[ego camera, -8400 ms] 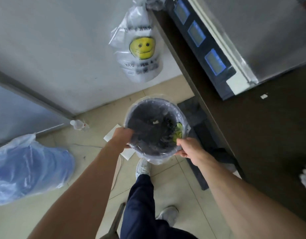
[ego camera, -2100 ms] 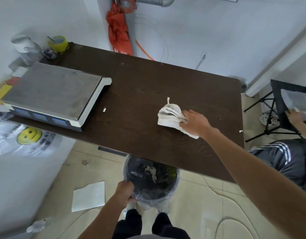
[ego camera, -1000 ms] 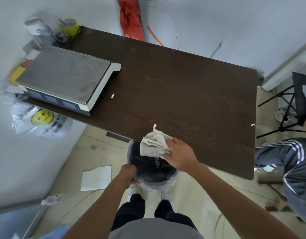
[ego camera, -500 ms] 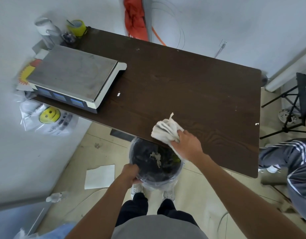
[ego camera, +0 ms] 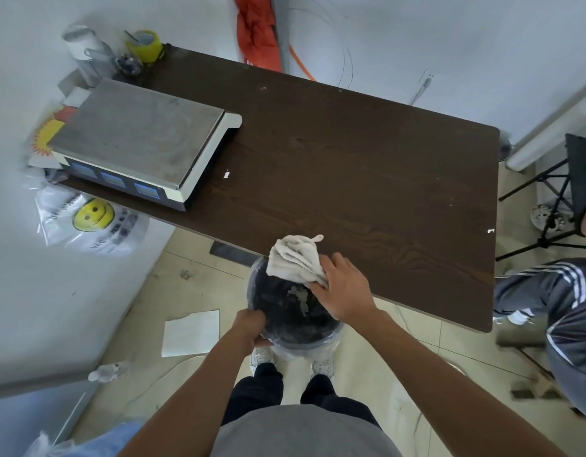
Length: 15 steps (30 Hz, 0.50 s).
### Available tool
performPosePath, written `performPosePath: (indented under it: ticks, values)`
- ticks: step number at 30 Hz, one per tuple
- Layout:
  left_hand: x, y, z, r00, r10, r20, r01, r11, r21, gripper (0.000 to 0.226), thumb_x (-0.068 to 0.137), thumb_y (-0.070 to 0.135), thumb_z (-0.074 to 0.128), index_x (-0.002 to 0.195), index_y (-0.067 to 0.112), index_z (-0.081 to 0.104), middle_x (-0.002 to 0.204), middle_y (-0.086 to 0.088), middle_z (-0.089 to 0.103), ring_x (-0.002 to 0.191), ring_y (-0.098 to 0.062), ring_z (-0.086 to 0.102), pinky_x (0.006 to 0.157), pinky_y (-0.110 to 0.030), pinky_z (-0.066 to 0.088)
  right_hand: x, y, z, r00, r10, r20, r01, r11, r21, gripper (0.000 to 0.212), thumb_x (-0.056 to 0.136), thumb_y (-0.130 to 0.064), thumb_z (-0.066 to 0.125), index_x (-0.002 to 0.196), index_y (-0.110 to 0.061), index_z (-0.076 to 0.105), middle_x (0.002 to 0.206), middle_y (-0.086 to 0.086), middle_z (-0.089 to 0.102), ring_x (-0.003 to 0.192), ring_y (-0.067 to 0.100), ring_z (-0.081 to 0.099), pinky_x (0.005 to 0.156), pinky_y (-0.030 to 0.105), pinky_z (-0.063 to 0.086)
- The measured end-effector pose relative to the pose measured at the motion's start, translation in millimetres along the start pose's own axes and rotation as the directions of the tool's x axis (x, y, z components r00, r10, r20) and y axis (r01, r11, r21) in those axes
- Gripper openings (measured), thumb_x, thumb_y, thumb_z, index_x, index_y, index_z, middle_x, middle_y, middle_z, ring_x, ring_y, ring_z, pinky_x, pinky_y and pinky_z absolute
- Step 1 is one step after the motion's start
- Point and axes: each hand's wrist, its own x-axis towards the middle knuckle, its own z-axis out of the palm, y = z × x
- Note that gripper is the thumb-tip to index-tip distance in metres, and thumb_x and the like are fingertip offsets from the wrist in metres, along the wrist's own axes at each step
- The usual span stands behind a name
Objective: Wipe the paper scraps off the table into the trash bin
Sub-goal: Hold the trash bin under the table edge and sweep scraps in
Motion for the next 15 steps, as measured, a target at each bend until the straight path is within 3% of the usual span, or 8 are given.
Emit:
performPosePath:
  ticks: [3,6,8,12,15]
  values:
    - [-4.2,0.6,2.6,1.000,0.004,0.003,-0.004,1.000,-0.011,0.039,0.091,-0.007,0.044,0.126,-0.002,0.059,0.118,-0.021,0.066,0.094,-0.039,0.072,0.055,-0.038,0.062,7.2,3.7,-1.8,0.994,0.074,0.077,-0.073,0.997,-0.009,0.034,0.088,-0.043,0.059,0.103,-0.012,0.056,0.085,0.001,0.047,0.081,0.027,0.059,0.064,0.030,0.036]
    - [-5.8,0.5,3.8,1.000,-0.002,-0.004,0.002,1.000,-0.013,0.037,0.094,-0.007,0.042,0.127,-0.003,0.058,0.117,-0.022,0.066,0.093,-0.039,0.072,0.051,-0.036,0.061,18.4,-8.0,-12.2,0.998,0.051,-0.045,-0.050,0.998,0.029,0.033,0.088,-0.045,0.060,0.096,-0.013,0.057,0.082,-0.003,0.046,0.073,0.021,0.053,0.063,0.029,0.035]
    - [-7.4,-0.6,4.7,1.000,-0.004,-0.010,0.004,1.000,-0.021,0.037,0.094,-0.007,0.041,0.128,-0.003,0.057,0.118,-0.022,0.065,0.093,-0.039,0.072,0.050,-0.035,0.061,19.8,-8.8,-12.8,0.995,-0.017,-0.096,0.015,1.000,-0.021,0.033,0.088,-0.044,0.061,0.102,-0.014,0.058,0.085,-0.001,0.049,0.073,0.020,0.051,0.064,0.030,0.037]
    - [-9.9,-0.7,7.8,1.000,0.001,-0.005,-0.001,1.000,-0.017,0.042,0.092,-0.009,0.040,0.130,-0.003,0.057,0.121,-0.023,0.064,0.096,-0.040,0.070,0.052,-0.036,0.061,17.7,4.4,-6.7,0.981,0.036,0.190,-0.001,0.984,-0.181,0.042,0.092,-0.047,0.054,0.121,-0.016,0.053,0.107,0.008,0.057,0.098,0.028,0.059,0.079,0.036,0.045]
    - [-10.7,-0.2,8.2,1.000,-0.001,-0.003,0.001,1.000,-0.004,0.040,0.094,-0.008,0.040,0.130,-0.003,0.055,0.124,-0.023,0.062,0.097,-0.040,0.069,0.050,-0.035,0.061,21.0,3.0,-10.9,0.999,-0.011,0.038,0.015,0.994,-0.112,0.040,0.090,-0.046,0.055,0.120,-0.019,0.054,0.101,0.004,0.056,0.089,0.023,0.057,0.079,0.033,0.045]
